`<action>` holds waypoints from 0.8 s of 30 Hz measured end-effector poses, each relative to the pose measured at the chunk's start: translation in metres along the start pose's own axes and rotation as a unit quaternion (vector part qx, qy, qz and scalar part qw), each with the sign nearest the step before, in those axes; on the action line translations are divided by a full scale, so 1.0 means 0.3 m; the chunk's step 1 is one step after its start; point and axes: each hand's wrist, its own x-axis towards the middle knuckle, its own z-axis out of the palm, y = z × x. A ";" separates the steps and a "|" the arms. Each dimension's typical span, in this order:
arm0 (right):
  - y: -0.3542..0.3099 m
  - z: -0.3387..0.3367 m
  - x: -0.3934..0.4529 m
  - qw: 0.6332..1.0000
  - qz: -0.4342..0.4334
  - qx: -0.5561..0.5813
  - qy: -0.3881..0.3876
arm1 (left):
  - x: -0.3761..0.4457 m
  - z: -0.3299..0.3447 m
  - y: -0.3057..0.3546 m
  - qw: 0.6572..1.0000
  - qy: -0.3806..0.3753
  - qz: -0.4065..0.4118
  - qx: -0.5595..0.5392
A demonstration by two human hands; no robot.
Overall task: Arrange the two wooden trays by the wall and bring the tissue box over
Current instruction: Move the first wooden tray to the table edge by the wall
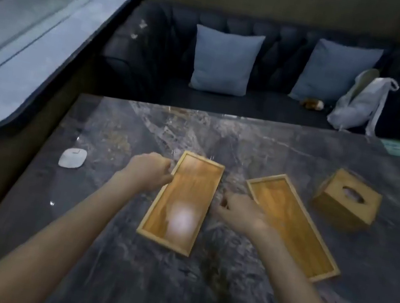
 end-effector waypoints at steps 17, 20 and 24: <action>0.016 0.552 0.065 0.985 0.114 0.057 0.120 | -0.029 0.561 -0.112 0.996 0.075 -0.047 0.000; 0.013 0.566 0.068 0.983 0.117 0.060 0.129 | -0.027 0.579 -0.110 0.994 0.076 -0.065 -0.044; 0.008 0.568 0.072 0.980 0.125 0.084 0.129 | -0.021 0.576 -0.082 0.982 0.100 -0.107 -0.116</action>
